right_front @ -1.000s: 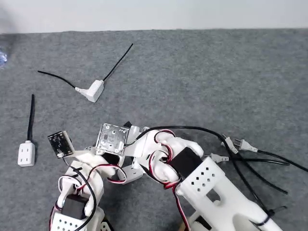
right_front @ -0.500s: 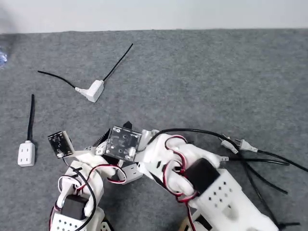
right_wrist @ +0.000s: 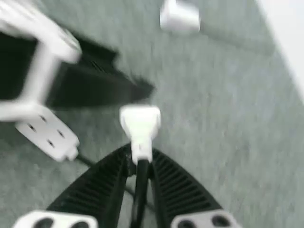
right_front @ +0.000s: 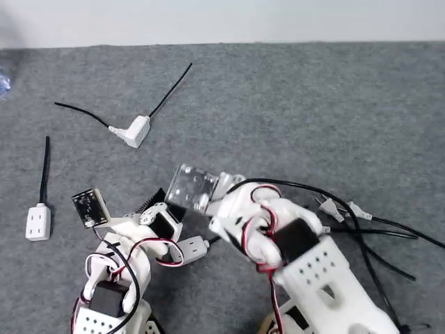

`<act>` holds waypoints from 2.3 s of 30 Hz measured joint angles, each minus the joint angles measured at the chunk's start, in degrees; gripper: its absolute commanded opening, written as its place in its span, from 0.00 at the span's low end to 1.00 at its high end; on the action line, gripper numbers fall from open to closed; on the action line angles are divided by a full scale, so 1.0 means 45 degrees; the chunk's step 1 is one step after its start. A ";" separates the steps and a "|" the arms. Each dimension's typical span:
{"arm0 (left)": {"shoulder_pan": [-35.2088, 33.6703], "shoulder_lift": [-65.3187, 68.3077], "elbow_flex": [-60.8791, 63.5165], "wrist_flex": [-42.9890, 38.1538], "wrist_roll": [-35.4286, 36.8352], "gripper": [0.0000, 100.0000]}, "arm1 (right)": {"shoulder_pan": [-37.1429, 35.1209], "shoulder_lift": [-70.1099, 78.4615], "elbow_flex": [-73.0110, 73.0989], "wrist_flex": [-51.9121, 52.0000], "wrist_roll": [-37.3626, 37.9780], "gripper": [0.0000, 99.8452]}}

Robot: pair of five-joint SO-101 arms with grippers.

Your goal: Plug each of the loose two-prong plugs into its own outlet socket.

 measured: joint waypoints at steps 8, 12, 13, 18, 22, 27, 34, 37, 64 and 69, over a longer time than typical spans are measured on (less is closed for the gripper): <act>0.0000 0.0000 0.0000 0.0215 0.0000 0.22 | 0.1582 0.3751 0.0879 -0.3165 0.0918 0.01; 0.0000 0.0000 0.0000 0.0215 0.0000 0.22 | 0.2168 0.5998 0.0879 -0.4122 0.1582 0.01; 0.0000 0.0000 0.0000 0.0215 0.0000 0.22 | 0.2286 0.6369 0.0879 -0.4259 0.1739 0.01; 0.0000 0.0000 0.0000 0.0274 0.0000 0.22 | 0.2794 0.7111 0.0879 -0.4532 0.1993 0.02; 0.0000 0.0000 0.0020 0.0469 0.0000 0.22 | 0.2969 0.7189 0.0879 -0.3634 0.1993 0.22; 0.0000 0.0000 0.0020 0.0508 0.0000 0.22 | 0.2930 0.7170 0.0879 -0.2305 0.1993 0.32; 0.0000 0.0000 0.0020 0.0508 0.0039 0.22 | 0.1954 0.7170 0.0020 -0.0274 0.1954 0.27; 0.0000 0.0000 0.0020 0.0508 0.0039 0.22 | 0.1368 0.7306 -0.1114 0.0469 0.1973 0.27; 0.0000 0.0000 0.0020 0.0684 0.0000 0.22 | 0.1114 1.1976 -0.4083 -0.0801 0.0918 0.26; 0.0000 0.0000 0.0020 0.0684 0.0000 0.22 | 0.1114 1.2386 -0.4083 -0.1035 0.0879 0.26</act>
